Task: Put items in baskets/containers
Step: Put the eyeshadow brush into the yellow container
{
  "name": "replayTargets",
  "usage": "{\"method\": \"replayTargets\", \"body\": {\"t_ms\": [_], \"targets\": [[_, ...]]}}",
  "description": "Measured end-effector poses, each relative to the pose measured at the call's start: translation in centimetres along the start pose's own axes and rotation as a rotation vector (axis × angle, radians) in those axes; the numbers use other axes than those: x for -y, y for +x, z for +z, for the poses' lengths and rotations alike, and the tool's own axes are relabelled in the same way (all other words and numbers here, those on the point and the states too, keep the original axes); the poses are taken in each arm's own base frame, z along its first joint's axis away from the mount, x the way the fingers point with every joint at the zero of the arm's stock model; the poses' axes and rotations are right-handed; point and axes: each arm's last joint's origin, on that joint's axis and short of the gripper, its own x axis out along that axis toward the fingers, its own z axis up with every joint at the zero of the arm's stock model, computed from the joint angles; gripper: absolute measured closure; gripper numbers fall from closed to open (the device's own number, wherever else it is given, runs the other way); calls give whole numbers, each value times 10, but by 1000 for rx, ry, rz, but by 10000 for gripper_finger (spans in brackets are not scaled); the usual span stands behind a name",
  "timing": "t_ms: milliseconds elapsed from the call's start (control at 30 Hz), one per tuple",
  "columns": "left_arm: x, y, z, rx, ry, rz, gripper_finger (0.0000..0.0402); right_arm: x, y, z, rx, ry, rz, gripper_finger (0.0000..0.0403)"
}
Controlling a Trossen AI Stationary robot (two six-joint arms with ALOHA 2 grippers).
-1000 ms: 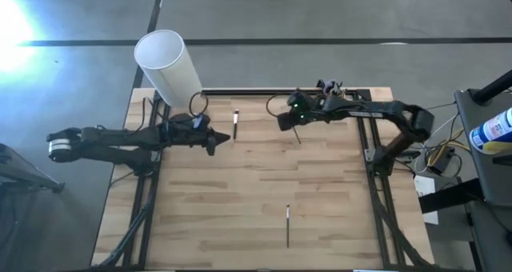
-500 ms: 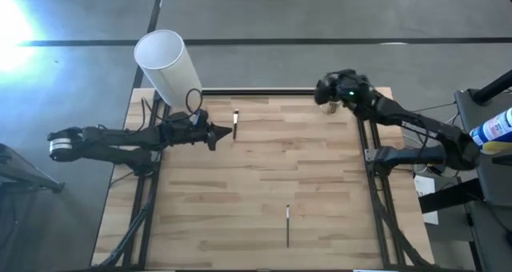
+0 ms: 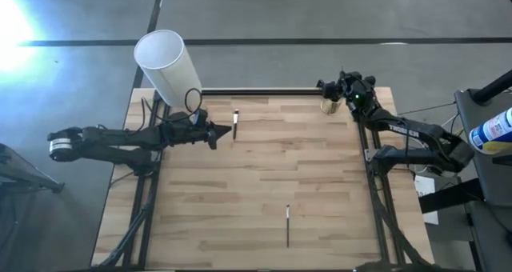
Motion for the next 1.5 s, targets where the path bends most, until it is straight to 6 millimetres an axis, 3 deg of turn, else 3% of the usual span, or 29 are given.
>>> {"method": "replayTargets", "body": {"t_ms": [233,400,700,800,1067,1267,1500], "targets": [[-1,0,0,15,0,20,401,-7,13,-25,-94,0,24,385],[-1,0,0,15,0,20,401,-12,13,-25,-193,-15,28,373],[-4,0,-1,32,-16,98,401,-10,4,7,-336,-17,36,299],[-7,0,-5,2,-52,131,401,-9,-2,21,-407,-2,112,289],[-21,11,-23,-36,-154,316,401,-16,-31,39,-416,-9,249,341],[-24,38,-32,-122,-173,441,395,-21,-49,42,-388,-17,325,386],[-19,80,-23,-247,-85,714,326,-28,-55,40,-386,-37,370,394]]}}
